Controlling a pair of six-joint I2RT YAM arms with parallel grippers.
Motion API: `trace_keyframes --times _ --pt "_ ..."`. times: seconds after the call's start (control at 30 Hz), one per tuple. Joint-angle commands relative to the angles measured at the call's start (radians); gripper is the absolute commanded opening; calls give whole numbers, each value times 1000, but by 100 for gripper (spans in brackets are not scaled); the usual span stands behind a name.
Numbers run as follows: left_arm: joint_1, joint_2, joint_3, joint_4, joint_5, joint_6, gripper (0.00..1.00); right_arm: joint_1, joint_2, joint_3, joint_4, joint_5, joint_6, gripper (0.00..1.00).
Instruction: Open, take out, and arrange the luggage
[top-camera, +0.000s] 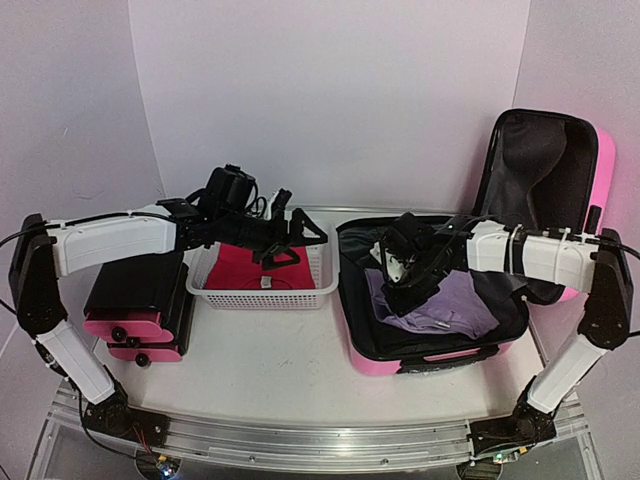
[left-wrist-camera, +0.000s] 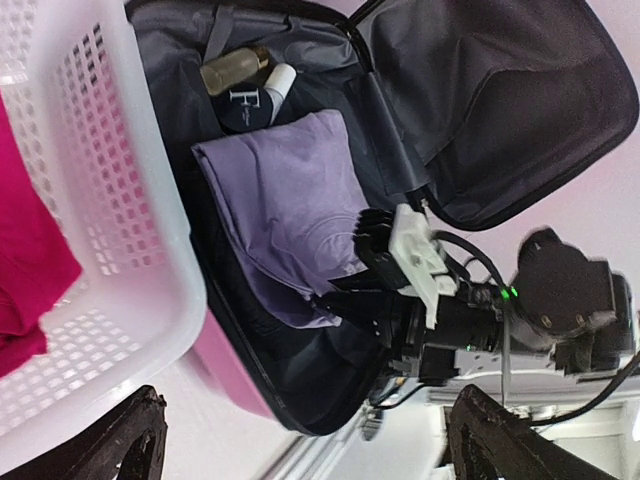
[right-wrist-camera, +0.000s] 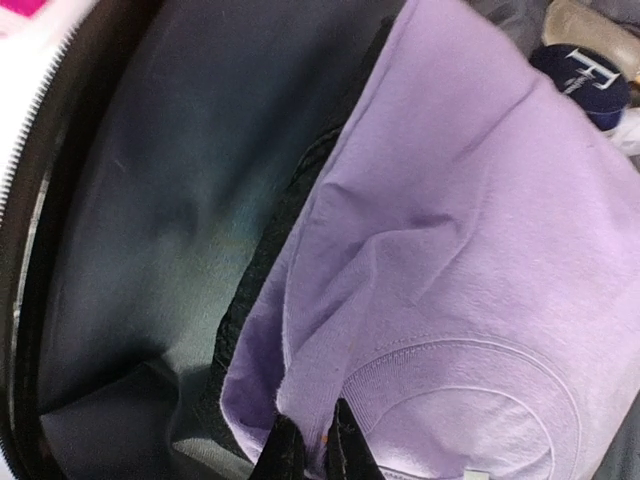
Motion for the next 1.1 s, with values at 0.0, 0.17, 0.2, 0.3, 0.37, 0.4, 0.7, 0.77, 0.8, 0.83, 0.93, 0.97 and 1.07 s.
trace_keyframes --times 0.0,0.17,0.2,0.3,0.37,0.4,0.7,0.77,0.8,0.83,0.93,0.97,1.07 --pt "0 103 59 133 106 -276 98 2 -96 -26 96 40 11 0" --pt "-34 223 95 147 85 -623 92 1 -136 -75 147 48 9 0" --pt "-47 246 115 148 83 -687 93 0 -147 -86 157 46 9 0" --pt "-90 309 185 153 78 -784 97 -3 -170 -104 175 46 3 0" --pt "-115 344 229 155 74 -819 98 -5 -191 -120 185 54 -5 0" --pt "-123 355 246 154 66 -827 98 -9 -202 -131 192 55 -9 0" --pt "-117 253 141 155 -52 -750 97 -19 -140 -132 191 -42 -64 16" --pt "-103 215 109 155 -65 -698 97 -19 -99 -106 157 -59 -83 23" --pt "-91 190 93 154 -79 -648 97 -19 -79 -86 135 -65 -92 27" --pt "-83 162 73 154 -92 -613 97 -18 -62 -67 110 -95 -103 31" --pt "-55 65 13 153 -138 -490 97 -3 -38 -13 34 -94 -125 42" --pt "-47 35 0 151 -150 -445 97 4 -45 -2 11 -88 -132 47" --pt "-33 -39 -29 145 -179 -334 98 15 -68 38 -69 -80 -157 62"
